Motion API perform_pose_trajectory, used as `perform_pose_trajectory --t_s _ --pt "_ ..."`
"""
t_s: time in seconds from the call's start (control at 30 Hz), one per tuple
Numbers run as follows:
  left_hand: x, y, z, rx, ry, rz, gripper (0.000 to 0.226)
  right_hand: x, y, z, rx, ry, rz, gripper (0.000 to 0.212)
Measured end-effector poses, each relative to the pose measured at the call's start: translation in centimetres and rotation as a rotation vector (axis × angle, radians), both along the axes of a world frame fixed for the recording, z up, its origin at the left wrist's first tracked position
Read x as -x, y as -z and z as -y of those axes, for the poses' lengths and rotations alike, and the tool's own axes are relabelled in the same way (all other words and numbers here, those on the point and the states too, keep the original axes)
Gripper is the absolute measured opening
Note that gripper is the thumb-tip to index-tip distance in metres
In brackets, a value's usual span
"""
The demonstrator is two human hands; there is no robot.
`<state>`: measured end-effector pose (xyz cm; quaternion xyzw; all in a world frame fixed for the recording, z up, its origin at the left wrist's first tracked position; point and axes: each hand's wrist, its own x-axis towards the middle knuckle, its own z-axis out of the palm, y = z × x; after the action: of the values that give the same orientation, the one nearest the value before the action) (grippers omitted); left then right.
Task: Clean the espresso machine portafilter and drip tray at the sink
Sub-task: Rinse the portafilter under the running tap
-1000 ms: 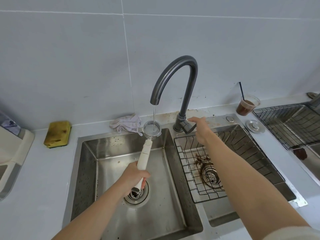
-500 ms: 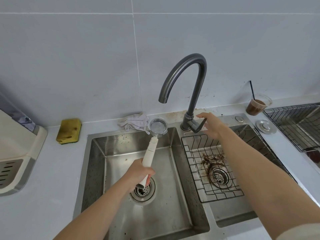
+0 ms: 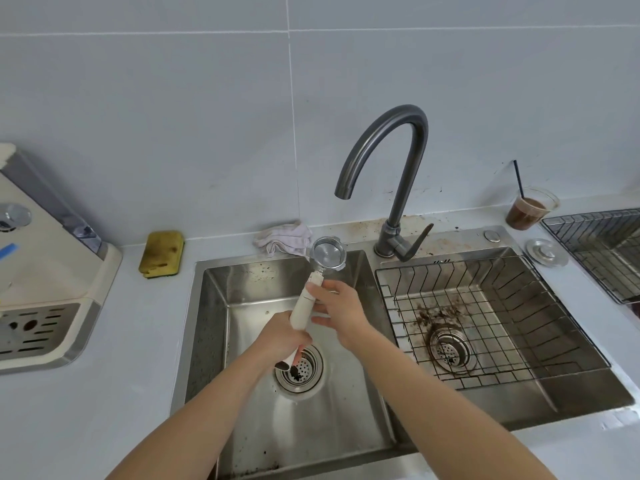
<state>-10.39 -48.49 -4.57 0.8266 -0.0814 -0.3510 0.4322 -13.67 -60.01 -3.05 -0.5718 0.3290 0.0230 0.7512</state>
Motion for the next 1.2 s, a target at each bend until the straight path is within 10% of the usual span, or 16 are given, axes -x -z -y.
perform_pose_trajectory --t_s 0.67,1.2 --pt "-0.7 -1.9 -5.0 -0.781 0.223 0.757 0.031 -2.9 0.4 -6.2 -0.352 0.117 0.120 0.026" --pt "-1.0 0.3 -7.0 -0.884 0.193 1.298 0.057 -2.5 -0.1 -7.4 -0.634 0.109 0.266 0.023"
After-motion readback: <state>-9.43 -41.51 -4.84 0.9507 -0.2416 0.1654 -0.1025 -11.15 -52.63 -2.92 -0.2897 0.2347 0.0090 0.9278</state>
